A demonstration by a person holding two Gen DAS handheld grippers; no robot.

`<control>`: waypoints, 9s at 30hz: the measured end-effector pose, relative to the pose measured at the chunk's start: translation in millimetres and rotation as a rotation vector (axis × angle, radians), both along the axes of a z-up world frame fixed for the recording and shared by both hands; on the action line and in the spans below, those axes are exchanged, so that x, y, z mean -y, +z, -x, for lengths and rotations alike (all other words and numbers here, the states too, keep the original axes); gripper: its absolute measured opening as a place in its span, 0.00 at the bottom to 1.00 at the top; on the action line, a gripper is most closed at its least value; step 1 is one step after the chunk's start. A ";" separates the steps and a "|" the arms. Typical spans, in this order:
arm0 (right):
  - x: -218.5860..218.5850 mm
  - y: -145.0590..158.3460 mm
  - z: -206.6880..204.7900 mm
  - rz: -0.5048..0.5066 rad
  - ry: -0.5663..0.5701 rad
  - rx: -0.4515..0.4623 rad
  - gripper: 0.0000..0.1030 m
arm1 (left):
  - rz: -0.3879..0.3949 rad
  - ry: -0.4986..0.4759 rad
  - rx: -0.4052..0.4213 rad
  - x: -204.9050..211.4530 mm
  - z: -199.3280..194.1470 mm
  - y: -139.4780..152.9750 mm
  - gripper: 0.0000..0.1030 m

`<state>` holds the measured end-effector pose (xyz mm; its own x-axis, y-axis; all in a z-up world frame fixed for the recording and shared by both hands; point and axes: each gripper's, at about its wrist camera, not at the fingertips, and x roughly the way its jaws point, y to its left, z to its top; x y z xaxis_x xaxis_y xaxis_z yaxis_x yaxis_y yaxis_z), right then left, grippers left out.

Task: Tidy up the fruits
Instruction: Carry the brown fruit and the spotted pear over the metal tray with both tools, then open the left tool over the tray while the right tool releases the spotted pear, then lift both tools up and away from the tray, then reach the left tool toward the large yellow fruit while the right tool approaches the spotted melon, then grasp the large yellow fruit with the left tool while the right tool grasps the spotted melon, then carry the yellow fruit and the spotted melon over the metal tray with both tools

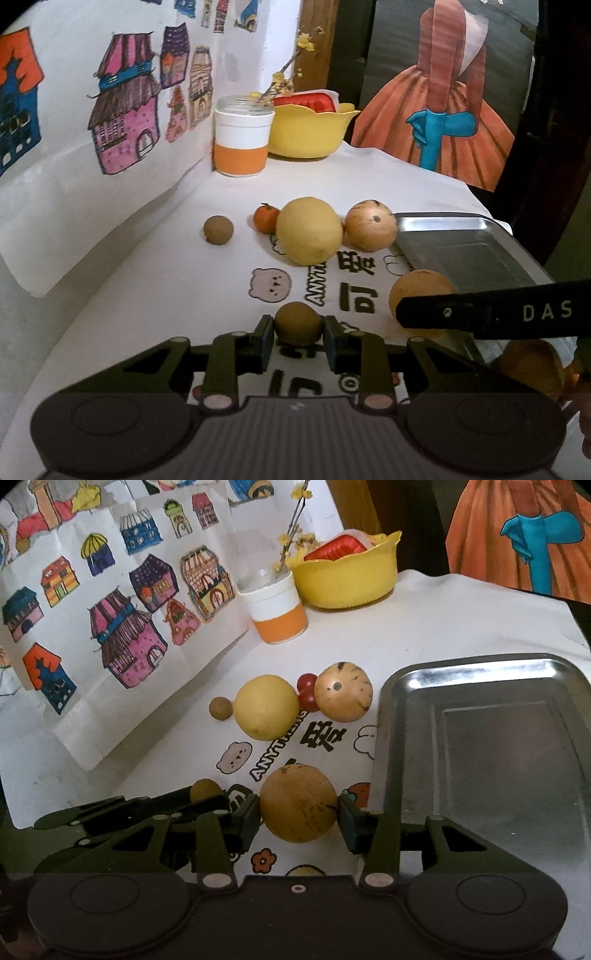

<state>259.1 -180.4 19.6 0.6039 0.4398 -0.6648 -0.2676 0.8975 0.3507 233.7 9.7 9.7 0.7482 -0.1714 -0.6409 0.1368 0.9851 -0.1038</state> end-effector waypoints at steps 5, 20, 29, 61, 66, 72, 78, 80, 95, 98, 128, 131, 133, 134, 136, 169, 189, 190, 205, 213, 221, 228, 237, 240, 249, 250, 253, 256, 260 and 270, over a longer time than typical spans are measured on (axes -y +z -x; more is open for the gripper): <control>15.6 7.0 7.9 -0.014 -0.020 0.024 0.46 | 0.002 -0.021 0.009 13.8 3.1 3.5 0.31; 76.3 18.7 37.9 0.051 -0.106 0.116 0.46 | 0.055 -0.105 0.033 71.2 7.9 12.0 0.31; 104.8 11.7 46.4 0.072 -0.152 0.125 0.46 | 0.097 -0.132 0.026 94.2 5.8 13.6 0.31; 121.5 -17.0 65.9 0.124 -0.175 0.115 0.46 | 0.078 -0.174 -0.041 127.1 0.9 0.9 0.31; 121.3 -18.3 66.3 0.124 -0.175 0.114 0.46 | 0.076 -0.175 -0.042 128.1 1.0 0.6 0.31; 121.4 -18.6 66.5 0.125 -0.174 0.115 0.46 | 0.073 -0.169 -0.041 128.5 1.0 0.4 0.31; 121.7 -18.2 66.6 0.125 -0.174 0.115 0.46 | 0.072 -0.166 -0.043 128.5 0.5 0.3 0.32; 121.7 -18.3 66.7 0.125 -0.175 0.115 0.46 | 0.072 -0.165 -0.043 128.4 0.6 0.3 0.32; 126.9 -4.3 81.4 0.139 -0.212 0.151 0.61 | 0.070 -0.127 -0.008 123.0 13.6 13.7 0.61; 127.8 1.0 88.6 0.144 -0.219 0.162 0.65 | 0.072 -0.116 0.008 120.9 18.7 19.5 0.68; 90.1 171.0 248.6 0.201 -0.047 0.392 0.99 | 0.024 0.025 0.350 29.6 161.9 163.9 1.00; 84.1 194.5 253.0 0.213 0.011 0.373 0.99 | 0.013 0.028 0.367 24.4 171.9 180.2 1.00; 82.7 214.1 249.1 0.201 0.040 0.343 0.99 | 0.005 0.023 0.382 21.3 175.5 193.2 1.00; 82.4 222.9 247.2 0.191 0.048 0.332 0.99 | -0.001 0.023 0.394 20.0 176.8 201.6 1.00; 83.3 246.4 241.1 0.162 0.054 0.317 0.99 | -0.011 0.023 0.416 17.6 178.5 216.3 1.00; 37.5 174.8 3.2 0.358 0.310 0.267 0.99 | 0.053 0.140 0.113 -17.2 -5.7 153.8 1.00; 20.6 47.9 -67.6 0.433 0.386 0.081 0.99 | 0.115 0.148 -0.128 -9.0 -69.3 46.4 1.00; 19.8 43.9 -70.9 0.435 0.387 0.075 0.99 | 0.116 0.147 -0.134 -8.5 -71.4 42.7 1.00; -3.3 2.7 -102.9 0.504 0.456 0.117 0.99 | 0.151 0.135 -0.145 -7.1 -93.3 14.1 1.00; -16.6 -8.3 -118.0 0.526 0.496 0.160 0.92 | 0.183 0.123 -0.144 -7.1 -102.4 8.7 0.99; -26.7 -12.2 -121.6 0.543 0.520 0.210 0.78 | 0.216 0.106 -0.138 -7.2 -105.6 5.2 0.88; -32.8 -13.0 -124.8 0.533 0.530 0.224 0.64 | 0.231 0.104 -0.144 -6.8 -110.5 1.6 0.74; -35.8 -13.4 -123.7 0.512 0.526 0.226 0.50 | 0.271 0.103 -0.159 -8.5 -116.0 -2.3 0.56; -34.3 -12.9 -122.2 0.508 0.522 0.227 0.50 | 0.263 0.104 -0.156 -6.9 -115.0 -2.2 0.56; -12.6 -2.5 -110.5 0.480 0.478 0.234 0.50 | 0.227 0.093 -0.146 -0.7 -102.2 2.4 0.56; -8.9 0.0 -108.0 0.476 0.470 0.237 0.50 | 0.224 0.090 -0.142 0.9 -100.7 3.7 0.56; 1.4 7.1 -100.7 0.464 0.451 0.242 0.50 | 0.217 0.076 -0.127 6.3 -95.7 9.0 0.56; 14.2 14.4 -92.7 0.456 0.429 0.249 0.50 | 0.214 0.060 -0.123 13.3 -91.5 13.6 0.56; 30.9 22.0 -81.8 0.452 0.399 0.254 0.50 | 0.211 0.037 -0.119 26.4 -84.8 19.4 0.56; 74.2 37.4 -51.1 0.449 0.322 0.260 0.50 | 0.211 -0.025 -0.102 61.8 -69.2 34.5 0.56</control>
